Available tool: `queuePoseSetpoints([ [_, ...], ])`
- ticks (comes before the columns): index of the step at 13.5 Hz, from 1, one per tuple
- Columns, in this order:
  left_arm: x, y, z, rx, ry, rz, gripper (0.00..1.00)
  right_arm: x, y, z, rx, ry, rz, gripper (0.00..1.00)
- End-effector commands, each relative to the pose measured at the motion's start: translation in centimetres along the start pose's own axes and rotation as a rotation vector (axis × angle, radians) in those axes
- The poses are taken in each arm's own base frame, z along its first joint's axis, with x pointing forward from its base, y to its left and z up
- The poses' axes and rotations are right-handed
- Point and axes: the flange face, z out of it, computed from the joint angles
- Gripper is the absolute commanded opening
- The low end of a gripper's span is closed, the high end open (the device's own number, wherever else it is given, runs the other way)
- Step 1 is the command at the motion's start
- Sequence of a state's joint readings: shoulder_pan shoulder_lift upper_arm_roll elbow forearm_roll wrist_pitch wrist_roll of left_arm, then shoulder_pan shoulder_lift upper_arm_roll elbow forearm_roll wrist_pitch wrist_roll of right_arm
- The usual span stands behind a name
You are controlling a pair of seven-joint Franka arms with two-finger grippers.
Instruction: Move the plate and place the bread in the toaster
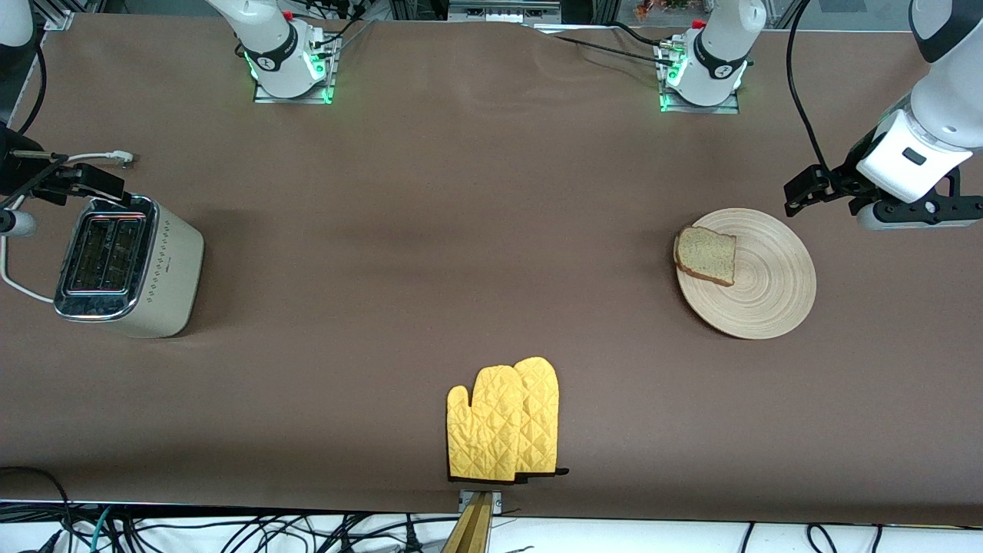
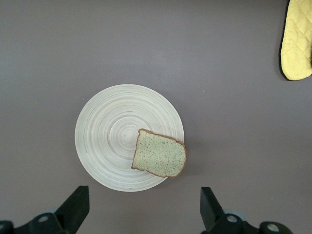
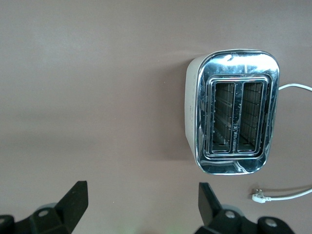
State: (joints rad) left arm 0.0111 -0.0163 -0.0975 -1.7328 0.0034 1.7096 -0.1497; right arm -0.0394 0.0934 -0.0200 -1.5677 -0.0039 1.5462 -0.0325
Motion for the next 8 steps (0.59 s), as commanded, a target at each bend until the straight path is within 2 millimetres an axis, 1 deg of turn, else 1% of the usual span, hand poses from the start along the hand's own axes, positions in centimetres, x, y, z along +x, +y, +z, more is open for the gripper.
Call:
queuePoseSetpoints([
  [1, 0.10, 0.17, -0.64, 0.033, 0.001, 0.023, 1.00, 0.15, 0.18, -0.54, 0.012, 0.008, 0.005, 1.00],
  [6, 0.07, 0.21, -0.69, 0.028, -0.001, 0.021, 1.00, 0.19, 0.18, -0.45, 0.012, 0.006, 0.006, 1.00],
  [8, 0.16, 0.35, -1.11, -0.005, 0.003, 0.011, 1.00, 0.15, 0.18, -0.54, 0.012, 0.008, 0.006, 1.00],
])
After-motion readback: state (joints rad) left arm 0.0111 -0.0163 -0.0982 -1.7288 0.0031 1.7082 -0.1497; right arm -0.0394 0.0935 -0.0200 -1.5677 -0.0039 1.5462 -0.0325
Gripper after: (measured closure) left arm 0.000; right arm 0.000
